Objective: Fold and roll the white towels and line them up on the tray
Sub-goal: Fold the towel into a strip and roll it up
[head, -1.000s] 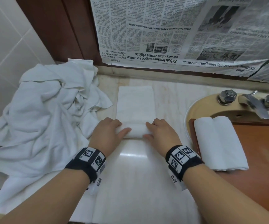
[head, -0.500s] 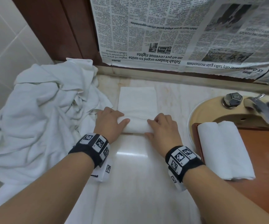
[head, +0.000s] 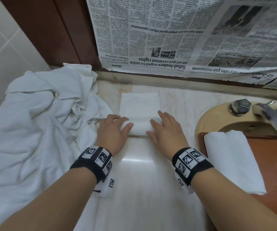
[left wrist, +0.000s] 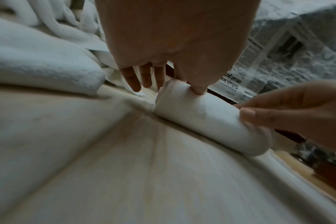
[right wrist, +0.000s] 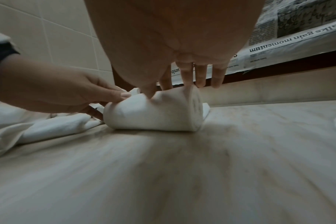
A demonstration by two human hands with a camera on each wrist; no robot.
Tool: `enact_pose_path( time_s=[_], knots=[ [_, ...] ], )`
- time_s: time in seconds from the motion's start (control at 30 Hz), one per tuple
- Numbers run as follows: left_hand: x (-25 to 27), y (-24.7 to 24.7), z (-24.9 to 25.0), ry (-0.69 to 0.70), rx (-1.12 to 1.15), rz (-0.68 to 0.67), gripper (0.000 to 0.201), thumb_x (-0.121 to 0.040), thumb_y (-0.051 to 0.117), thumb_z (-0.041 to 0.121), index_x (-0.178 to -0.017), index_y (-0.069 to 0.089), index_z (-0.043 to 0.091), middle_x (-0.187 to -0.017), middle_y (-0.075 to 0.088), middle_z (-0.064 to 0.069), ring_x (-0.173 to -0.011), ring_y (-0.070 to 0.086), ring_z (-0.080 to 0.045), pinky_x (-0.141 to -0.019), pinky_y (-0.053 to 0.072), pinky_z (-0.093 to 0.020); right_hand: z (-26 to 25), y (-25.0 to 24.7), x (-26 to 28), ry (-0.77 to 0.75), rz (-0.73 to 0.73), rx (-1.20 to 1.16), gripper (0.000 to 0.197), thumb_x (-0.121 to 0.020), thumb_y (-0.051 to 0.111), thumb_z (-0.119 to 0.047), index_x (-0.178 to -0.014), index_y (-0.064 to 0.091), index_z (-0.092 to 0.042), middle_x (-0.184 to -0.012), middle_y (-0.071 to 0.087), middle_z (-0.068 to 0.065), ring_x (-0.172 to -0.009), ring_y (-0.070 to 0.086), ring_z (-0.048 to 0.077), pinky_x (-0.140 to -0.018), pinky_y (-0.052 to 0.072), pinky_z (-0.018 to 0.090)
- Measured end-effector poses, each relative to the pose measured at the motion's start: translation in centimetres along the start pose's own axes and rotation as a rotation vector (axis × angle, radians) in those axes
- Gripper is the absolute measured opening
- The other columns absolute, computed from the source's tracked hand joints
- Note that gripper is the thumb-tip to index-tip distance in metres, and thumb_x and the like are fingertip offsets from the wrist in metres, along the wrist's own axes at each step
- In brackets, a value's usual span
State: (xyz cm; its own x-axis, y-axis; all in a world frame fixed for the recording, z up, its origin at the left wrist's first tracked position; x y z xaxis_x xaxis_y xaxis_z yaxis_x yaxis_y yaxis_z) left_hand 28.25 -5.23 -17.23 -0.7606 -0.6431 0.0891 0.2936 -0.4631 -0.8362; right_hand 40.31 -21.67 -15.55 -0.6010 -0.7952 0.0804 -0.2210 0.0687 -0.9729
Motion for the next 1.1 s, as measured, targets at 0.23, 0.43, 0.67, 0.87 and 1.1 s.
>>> enact_pose_path(
  time_s=[0.23, 0.43, 0.67, 0.87, 1.1],
  knots=[
    [-2.7, -0.6, 1.4, -0.124, -0.008, 0.060, 0.034, -0.097, 0.060, 0.051, -0.119, 0.071, 0.027, -0.124, 0.056, -0.006, -0.118, 0.045, -0.030, -0.102, 0.036, -0.035, 0.6, -1.4, -3.4, -0.048, -0.133, 0.068, 0.048, -0.091, 0.067, -0.042, -0.132, 0.058, -0.020, -0.120, 0.047, 0.002, -0.111, 0.042, 0.024, -0.091, 0.038, 0.037],
    [-3.4, -1.2, 2.8, -0.044, -0.031, 0.082, 0.037, -0.099, 0.057, 0.051, -0.111, 0.072, 0.019, -0.109, 0.070, -0.006, -0.108, 0.059, -0.029, -0.088, 0.044, -0.035, 2.5, -2.1, -5.2, 0.015, -0.212, -0.140, 0.041, -0.094, 0.066, -0.039, -0.130, 0.053, -0.024, -0.125, 0.059, -0.001, -0.115, 0.049, 0.024, -0.094, 0.044, 0.037],
    [-3.5, 0.2, 0.7, 0.009, 0.033, -0.025, 0.046, -0.101, 0.056, 0.046, -0.142, 0.060, 0.024, -0.152, 0.048, -0.002, -0.139, 0.036, -0.029, -0.119, 0.028, -0.039, 2.0, -1.2, -5.5, -0.035, -0.195, 0.041, 0.062, -0.099, 0.045, -0.061, -0.149, 0.044, -0.025, -0.168, 0.007, 0.013, -0.154, 0.004, 0.030, -0.122, 0.017, 0.045],
    [-5.9, 0.5, 1.0, -0.093, 0.004, 0.019, 0.040, -0.102, 0.053, 0.043, -0.133, 0.068, 0.023, -0.134, 0.051, -0.002, -0.122, 0.039, -0.032, -0.109, 0.035, -0.037, 1.9, -2.3, -7.5, -0.072, -0.199, 0.072, 0.054, -0.091, 0.065, -0.049, -0.135, 0.056, -0.019, -0.126, 0.043, 0.003, -0.118, 0.039, 0.024, -0.098, 0.040, 0.039],
    [-7.2, -1.4, 1.8, -0.130, 0.073, 0.117, 0.023, -0.099, 0.059, 0.047, -0.101, 0.064, 0.024, -0.092, 0.069, 0.001, -0.089, 0.063, -0.024, -0.077, 0.050, -0.036, 2.9, -2.7, -8.9, -0.007, -0.214, -0.127, 0.038, -0.098, 0.061, -0.037, -0.131, 0.054, -0.019, -0.126, 0.059, 0.003, -0.116, 0.051, 0.026, -0.094, 0.043, 0.037]
  ],
)
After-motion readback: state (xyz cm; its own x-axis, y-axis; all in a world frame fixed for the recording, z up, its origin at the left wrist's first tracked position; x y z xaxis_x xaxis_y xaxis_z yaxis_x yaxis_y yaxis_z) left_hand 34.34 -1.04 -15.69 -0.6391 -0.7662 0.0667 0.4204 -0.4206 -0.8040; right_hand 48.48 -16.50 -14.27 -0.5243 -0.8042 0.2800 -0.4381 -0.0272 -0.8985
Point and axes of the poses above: each hand's wrist, its own x-axis away from the middle knuckle, its own y-axis out of the palm, z = x × y, the point moved 6 cm from there along -x, towards the middle knuckle
